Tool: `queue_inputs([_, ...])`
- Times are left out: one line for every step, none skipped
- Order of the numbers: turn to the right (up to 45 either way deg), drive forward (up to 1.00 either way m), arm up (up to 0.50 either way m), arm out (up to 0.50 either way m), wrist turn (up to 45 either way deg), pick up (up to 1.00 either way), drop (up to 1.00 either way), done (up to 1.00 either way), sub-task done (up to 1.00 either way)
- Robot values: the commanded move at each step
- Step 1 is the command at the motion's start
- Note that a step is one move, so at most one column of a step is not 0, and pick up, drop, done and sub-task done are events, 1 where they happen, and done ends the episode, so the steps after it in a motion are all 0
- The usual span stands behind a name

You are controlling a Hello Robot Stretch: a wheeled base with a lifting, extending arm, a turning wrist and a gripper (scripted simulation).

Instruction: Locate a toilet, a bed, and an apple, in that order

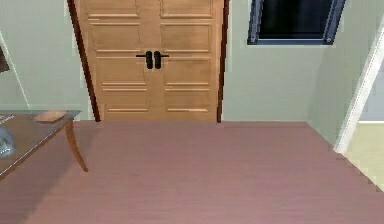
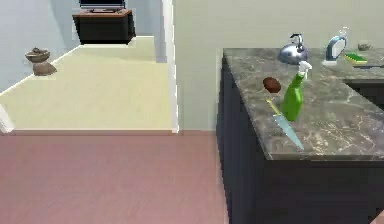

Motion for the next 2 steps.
queue_inputs([45.0,0.00,0.00,0.00,0.0,0.00,0.00,0.00,0.00])
queue_inputs([18.0,0.00,0.00,0.00,0.0,0.00,0.00,0.00,0.00])
